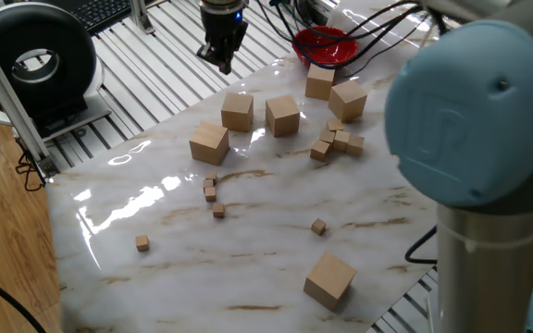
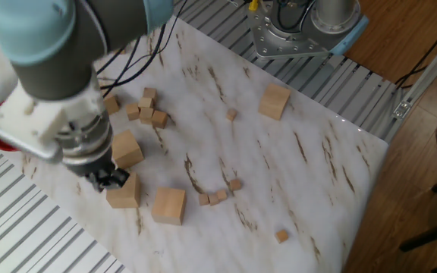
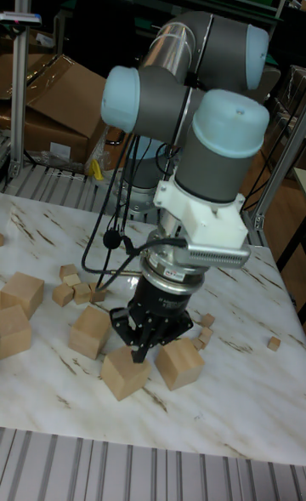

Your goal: Stack the blocks in a vertical line of five

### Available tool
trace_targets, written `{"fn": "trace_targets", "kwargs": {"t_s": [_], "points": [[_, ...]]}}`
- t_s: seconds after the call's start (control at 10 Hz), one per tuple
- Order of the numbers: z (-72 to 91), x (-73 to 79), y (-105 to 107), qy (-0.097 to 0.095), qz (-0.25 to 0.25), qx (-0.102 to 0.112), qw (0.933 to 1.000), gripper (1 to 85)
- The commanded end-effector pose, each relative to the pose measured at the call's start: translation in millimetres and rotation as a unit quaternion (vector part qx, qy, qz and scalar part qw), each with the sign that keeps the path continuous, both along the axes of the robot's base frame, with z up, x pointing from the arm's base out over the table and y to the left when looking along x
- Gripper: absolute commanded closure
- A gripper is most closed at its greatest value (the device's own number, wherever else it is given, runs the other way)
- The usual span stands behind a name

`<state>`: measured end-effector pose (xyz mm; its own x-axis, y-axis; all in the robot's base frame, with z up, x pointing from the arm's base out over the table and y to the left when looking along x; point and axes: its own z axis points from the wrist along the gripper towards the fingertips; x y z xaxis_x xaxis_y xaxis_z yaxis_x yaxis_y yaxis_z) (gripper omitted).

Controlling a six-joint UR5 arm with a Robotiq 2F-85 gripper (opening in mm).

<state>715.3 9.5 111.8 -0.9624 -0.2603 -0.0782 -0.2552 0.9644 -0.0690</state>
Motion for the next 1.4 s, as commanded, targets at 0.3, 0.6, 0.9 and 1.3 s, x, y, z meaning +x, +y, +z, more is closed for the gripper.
{"fn": "trace_targets", "kwargs": {"t_s": [0.3, 0.6, 0.9, 1.3], "points": [[-14.7, 2.8, -20, 0.011, 0.116, -0.023, 0.9929, 33.3], [-16.7, 0.9, -18, 0.008, 0.124, -0.012, 0.9922, 30.0], [-12.4, -38.9, -35, 0.022, 0.206, 0.038, 0.9776, 0.7], [-9.9, -71.5, -54, 0.051, 0.287, 0.022, 0.9563, 3.0]]}}
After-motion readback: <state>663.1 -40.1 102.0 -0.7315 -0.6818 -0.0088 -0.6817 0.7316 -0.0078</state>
